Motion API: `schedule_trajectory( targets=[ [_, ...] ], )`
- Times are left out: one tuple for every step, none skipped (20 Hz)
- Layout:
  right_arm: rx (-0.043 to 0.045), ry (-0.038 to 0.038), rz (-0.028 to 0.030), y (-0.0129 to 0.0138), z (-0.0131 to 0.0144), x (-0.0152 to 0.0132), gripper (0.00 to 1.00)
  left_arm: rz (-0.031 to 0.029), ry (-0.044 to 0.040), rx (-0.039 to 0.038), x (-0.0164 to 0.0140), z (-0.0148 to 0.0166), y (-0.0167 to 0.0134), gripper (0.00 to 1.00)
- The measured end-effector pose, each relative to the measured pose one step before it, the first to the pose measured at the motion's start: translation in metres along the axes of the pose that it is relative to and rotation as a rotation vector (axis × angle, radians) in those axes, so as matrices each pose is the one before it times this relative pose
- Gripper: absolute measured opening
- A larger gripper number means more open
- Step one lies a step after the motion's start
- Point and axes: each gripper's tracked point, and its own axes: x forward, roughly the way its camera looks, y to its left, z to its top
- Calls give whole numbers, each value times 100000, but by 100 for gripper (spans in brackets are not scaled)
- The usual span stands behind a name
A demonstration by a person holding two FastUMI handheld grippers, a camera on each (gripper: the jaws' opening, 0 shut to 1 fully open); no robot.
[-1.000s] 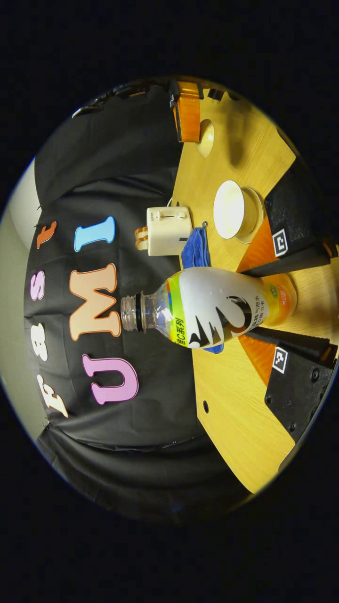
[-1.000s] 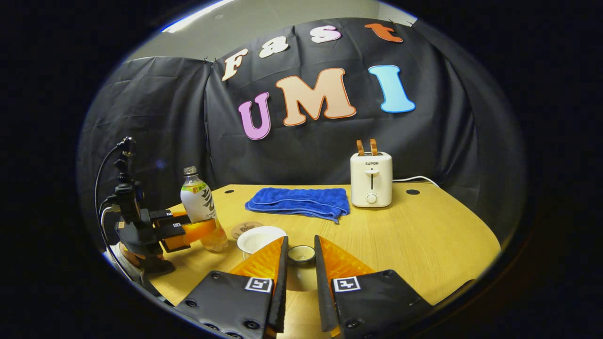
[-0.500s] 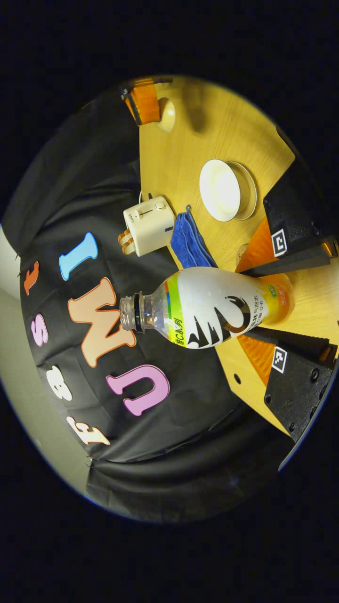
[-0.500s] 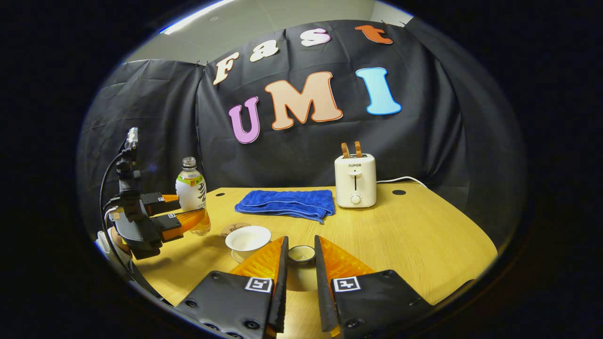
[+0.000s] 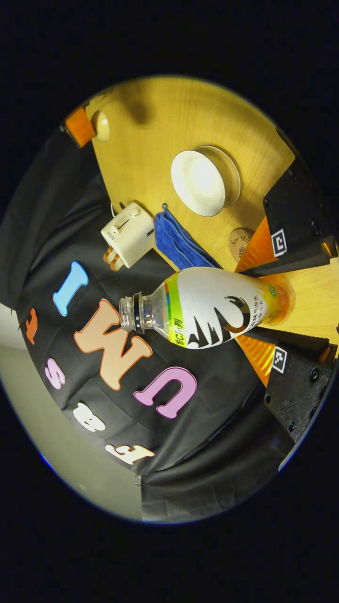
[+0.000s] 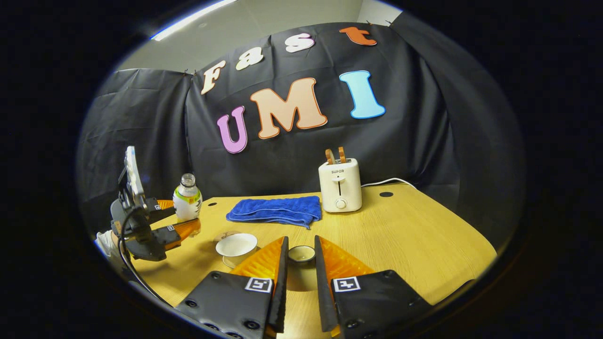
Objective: Open the teacup lid with one hand, grasp the water bottle and pour water into the teacup with the other hand; after pouring, place the water bottle on the coaster and then close the teacup lid.
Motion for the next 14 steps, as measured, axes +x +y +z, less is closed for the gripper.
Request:
schedule_trajectory(
  targets=[
    [-335,179,1,-92,-39,67,33,-57,31,4328,129,-53,-178,54],
    [-89,290,-36,-58,-148,120,35,-423,212,4399,-338,-19,308,54],
    [291,437,349,41,-113,98,33,-514,731,3958,-125,-62,-224,54],
    [523,427,437,77,-165,72,34,-841,338,3725,-28,-37,-300,54],
    [458,313,236,-45,-81,62,34,-975,739,3198,185,-94,-412,54],
    [165,265,54,-49,-40,13,33,-1533,758,3494,420,-53,-648,54],
    [62,-34,-207,-80,47,70,33,-1318,1261,2877,660,-249,-657,54],
    [161,1,-216,-124,-33,28,33,-890,437,3077,344,-100,-356,54],
    [445,-129,-352,-167,48,2,32,-727,652,3740,31,-178,-182,54],
    [346,44,-155,-11,-67,46,35,-88,652,4171,75,-71,-139,54],
    [-50,335,96,1,-82,75,34,-117,1235,4463,-111,-277,109,54],
    [-210,298,-107,33,-133,16,35,26,1198,4053,-126,-306,88,55],
    [-463,320,7,42,-98,28,35,159,88,3654,-219,42,113,54],
    [-442,190,55,107,-77,5,35,375,-170,2977,-50,27,114,54]
  ],
)
